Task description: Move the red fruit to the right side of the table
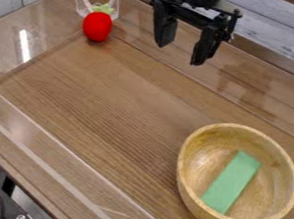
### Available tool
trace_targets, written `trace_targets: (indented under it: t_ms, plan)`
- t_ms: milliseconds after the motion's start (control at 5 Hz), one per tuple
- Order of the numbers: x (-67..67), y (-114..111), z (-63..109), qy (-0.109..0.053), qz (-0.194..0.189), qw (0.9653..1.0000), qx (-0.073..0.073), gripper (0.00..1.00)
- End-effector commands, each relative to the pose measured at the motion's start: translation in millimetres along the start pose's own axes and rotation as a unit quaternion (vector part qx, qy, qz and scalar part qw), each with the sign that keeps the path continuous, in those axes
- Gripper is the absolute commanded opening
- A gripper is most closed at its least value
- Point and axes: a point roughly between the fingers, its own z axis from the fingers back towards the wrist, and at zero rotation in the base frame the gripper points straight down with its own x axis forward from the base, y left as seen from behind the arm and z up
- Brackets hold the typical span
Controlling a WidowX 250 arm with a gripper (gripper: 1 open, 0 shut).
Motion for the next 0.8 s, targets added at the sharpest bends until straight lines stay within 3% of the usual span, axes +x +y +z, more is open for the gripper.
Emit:
trace_targets:
  t_ms: [0, 200, 600]
  plan:
    - [-4.2, 6.6, -1.2, 0.008, -0.005, 1.0, 0.001, 1.0]
    - [-4.7, 29.3, -1.4, 0.01, 0.004, 0.9999, 0.001, 1.0]
    - [7.2, 124.6, -8.5, -0.014, 0.047, 0.9987, 0.011, 1.0]
